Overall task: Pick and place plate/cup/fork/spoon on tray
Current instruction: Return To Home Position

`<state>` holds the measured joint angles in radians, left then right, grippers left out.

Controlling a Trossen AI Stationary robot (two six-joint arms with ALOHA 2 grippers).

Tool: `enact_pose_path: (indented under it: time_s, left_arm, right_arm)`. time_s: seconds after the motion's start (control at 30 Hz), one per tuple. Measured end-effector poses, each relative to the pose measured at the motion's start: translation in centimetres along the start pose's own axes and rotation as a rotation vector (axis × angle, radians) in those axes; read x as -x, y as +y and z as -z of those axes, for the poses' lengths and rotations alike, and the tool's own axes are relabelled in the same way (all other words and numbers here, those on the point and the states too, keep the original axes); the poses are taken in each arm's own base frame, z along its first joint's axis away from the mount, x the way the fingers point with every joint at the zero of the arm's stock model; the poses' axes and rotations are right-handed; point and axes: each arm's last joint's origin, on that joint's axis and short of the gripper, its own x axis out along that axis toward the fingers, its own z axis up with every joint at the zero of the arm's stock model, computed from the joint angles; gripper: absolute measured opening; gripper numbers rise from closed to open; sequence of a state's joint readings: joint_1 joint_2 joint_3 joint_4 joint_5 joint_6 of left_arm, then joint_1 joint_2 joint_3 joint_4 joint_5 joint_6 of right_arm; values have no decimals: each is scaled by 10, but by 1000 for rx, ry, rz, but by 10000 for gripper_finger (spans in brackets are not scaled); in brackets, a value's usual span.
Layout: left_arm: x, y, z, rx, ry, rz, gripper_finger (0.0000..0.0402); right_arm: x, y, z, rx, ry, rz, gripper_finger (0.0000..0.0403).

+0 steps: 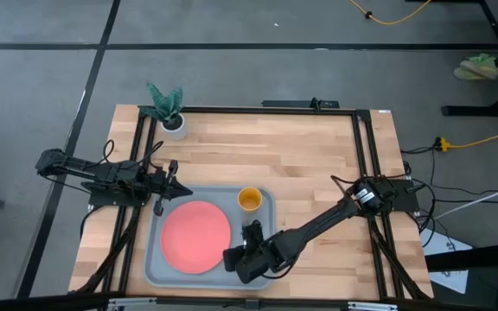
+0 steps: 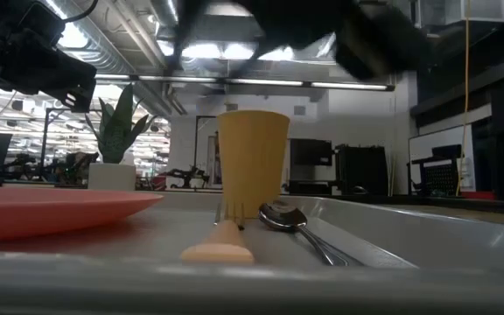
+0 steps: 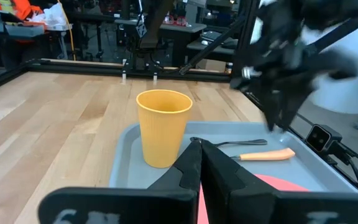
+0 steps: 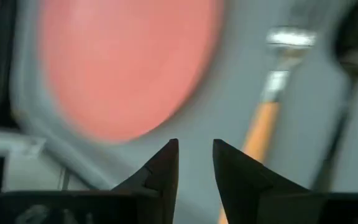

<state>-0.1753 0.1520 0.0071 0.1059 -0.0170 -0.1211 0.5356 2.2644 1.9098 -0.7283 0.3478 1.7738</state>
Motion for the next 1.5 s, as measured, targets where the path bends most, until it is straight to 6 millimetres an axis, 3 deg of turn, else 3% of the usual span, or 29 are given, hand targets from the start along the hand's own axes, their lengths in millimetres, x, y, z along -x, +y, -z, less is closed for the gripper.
enact_pose_path:
  time_s: [0.17,0.27,0.43,0.73,0.9,1.1,1.33,1.5]
  left_arm:
    - [0,0,0,0,0,0,0]
    - [0,0,0,0,0,0,0]
    - [0,0,0,0,0,0,0]
    - [0,0,0,0,0,0,0]
    - [0,0,0,0,0,0,0]
    - [0,0,0,0,0,0,0]
    - [0,0,0,0,0,0,0]
    - [0,0,0,0,0,0,0]
  right_arm:
    - [29,26,3,227,77,-105,104]
    - [40,37,9,470,31,-197,104]
    - [42,39,17,936,22,-261,104]
    - [39,33,25,1306,180,-352,104]
    - [44,26,21,1425,232,-300,104]
    - [73,22,8,1491,228,-234,104]
    - [82,12,-5,1641,225,-169,104]
    - [74,-19,-14,1634,182,-223,103]
